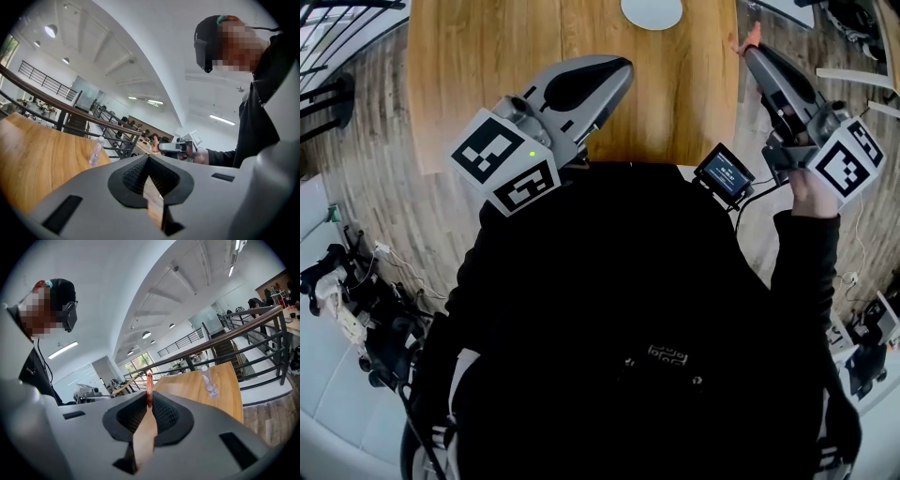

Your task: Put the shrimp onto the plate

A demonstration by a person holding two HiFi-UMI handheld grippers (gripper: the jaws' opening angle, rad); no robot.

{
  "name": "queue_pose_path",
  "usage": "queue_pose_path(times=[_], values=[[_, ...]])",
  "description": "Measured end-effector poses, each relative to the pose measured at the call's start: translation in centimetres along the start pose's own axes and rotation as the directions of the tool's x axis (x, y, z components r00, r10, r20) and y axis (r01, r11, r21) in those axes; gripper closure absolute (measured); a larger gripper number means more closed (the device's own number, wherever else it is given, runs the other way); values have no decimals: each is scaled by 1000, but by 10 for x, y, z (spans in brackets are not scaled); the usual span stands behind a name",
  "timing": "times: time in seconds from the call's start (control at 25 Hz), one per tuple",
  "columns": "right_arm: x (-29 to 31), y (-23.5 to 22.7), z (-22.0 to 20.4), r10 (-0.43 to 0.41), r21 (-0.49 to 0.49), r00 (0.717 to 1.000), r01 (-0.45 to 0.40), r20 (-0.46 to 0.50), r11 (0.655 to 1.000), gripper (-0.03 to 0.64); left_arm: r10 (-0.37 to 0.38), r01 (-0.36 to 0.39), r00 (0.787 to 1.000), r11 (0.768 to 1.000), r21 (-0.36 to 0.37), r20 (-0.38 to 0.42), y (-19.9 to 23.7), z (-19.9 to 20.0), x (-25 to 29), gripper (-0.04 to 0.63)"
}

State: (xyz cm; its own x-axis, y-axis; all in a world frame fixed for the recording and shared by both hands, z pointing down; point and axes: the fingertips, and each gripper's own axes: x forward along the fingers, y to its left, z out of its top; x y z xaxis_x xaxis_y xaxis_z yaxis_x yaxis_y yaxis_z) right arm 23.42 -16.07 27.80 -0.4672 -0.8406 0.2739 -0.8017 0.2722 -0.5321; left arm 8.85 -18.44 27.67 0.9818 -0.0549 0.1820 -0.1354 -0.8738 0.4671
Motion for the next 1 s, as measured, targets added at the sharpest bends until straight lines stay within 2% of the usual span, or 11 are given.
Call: queue_pose_path(times=[0.64,1.0], values=[[22,-43,-14,-37,-2,993,37,-115,999,566,54,-52,998,995,-80,27,7,-15,-6,589],[75,-72,-27,-53,-22,975,50,-217,999,566,70,-66,997,988,-140,25,35,-24,-16,589]])
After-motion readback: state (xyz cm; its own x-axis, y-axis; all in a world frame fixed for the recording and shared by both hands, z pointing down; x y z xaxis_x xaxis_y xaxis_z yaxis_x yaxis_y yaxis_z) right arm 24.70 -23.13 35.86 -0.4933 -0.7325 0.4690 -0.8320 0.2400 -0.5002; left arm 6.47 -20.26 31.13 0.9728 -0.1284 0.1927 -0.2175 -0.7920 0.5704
